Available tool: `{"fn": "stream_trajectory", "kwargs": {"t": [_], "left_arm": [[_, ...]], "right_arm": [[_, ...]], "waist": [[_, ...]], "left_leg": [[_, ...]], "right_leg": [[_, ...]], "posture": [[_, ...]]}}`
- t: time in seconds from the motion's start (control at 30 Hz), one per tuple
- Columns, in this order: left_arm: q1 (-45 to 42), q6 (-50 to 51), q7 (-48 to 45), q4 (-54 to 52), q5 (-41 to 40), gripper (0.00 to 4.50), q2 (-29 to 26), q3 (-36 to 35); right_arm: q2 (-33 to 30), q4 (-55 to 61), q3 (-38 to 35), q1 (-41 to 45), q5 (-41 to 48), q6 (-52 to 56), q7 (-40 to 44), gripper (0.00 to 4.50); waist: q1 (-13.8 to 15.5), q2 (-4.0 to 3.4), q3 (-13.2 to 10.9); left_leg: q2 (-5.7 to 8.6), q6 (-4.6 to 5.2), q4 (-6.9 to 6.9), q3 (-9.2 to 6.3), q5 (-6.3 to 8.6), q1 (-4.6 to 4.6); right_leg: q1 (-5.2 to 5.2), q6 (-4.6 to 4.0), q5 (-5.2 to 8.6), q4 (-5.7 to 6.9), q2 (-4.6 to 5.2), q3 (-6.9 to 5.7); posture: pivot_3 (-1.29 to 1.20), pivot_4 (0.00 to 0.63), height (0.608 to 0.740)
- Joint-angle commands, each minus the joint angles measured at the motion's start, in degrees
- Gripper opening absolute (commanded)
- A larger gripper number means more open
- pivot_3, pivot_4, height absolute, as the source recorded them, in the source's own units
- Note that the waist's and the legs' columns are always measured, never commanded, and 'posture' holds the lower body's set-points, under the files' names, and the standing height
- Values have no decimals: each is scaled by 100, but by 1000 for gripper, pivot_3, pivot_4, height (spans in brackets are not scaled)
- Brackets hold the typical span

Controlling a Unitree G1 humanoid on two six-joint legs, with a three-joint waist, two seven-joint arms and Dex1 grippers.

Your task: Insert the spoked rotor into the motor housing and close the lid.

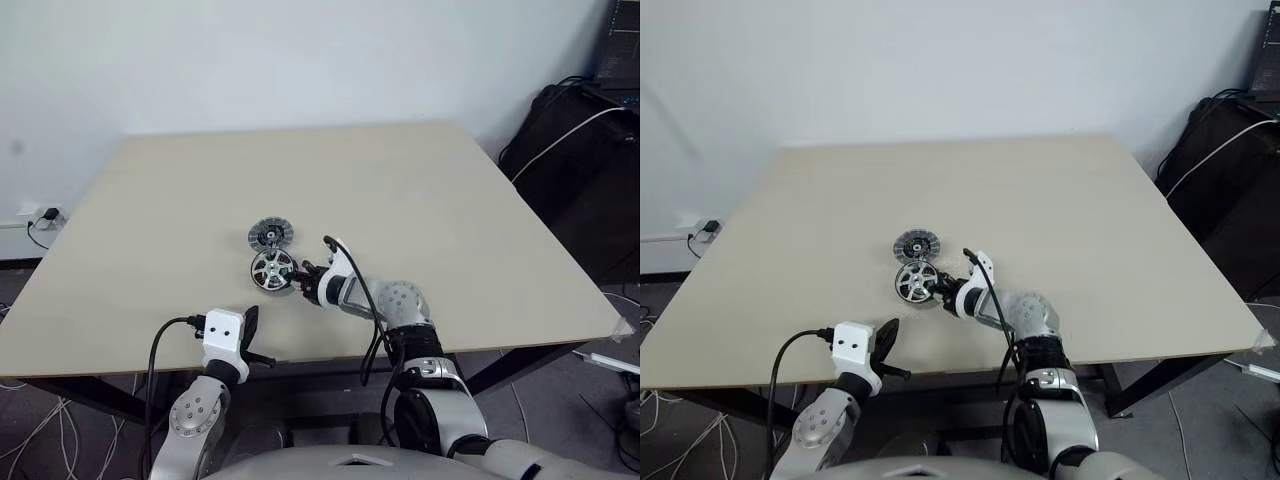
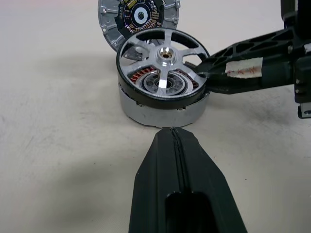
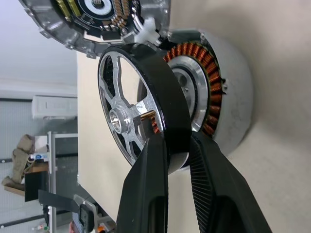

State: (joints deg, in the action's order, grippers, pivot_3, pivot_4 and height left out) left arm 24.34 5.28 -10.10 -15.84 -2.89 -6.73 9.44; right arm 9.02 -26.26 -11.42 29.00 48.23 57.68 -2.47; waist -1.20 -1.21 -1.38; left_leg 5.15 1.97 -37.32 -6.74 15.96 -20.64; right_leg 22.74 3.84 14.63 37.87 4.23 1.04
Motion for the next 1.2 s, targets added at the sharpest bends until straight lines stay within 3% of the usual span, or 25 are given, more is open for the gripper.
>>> {"fn": "stream_trajectory", "kwargs": {"t": [0.03,0.77,1.13,1.2], "left_arm": [[-44,-128,-17,-245,-17,0,6,-23],[-39,-149,-8,-233,5,0,9,2],[-52,-137,-13,-226,-15,0,14,-7],[-46,-133,-13,-236,-18,0,12,-12]], "right_arm": [[569,263,-68,473,172,-13,-8,323],[561,25,-2,447,-42,-116,-106,323],[519,299,-14,399,117,-112,-94,3951],[501,521,-26,355,212,-41,-131,3951]], "waist": [[0,0,0],[0,0,0],[4,-24,29],[9,-25,25]], "left_leg": [[0,0,0,0,0,0],[2,1,4,0,1,0],[1,2,2,0,-1,14],[2,4,1,-1,-5,14]], "right_leg": [[0,0,0,0,0,0],[1,-1,0,-1,4,1],[-16,2,-1,-1,5,-1],[-16,7,-3,-2,4,-2]], "posture": [[0,0,740],[0,0,740],[0,0,740],[0,0,740]]}}
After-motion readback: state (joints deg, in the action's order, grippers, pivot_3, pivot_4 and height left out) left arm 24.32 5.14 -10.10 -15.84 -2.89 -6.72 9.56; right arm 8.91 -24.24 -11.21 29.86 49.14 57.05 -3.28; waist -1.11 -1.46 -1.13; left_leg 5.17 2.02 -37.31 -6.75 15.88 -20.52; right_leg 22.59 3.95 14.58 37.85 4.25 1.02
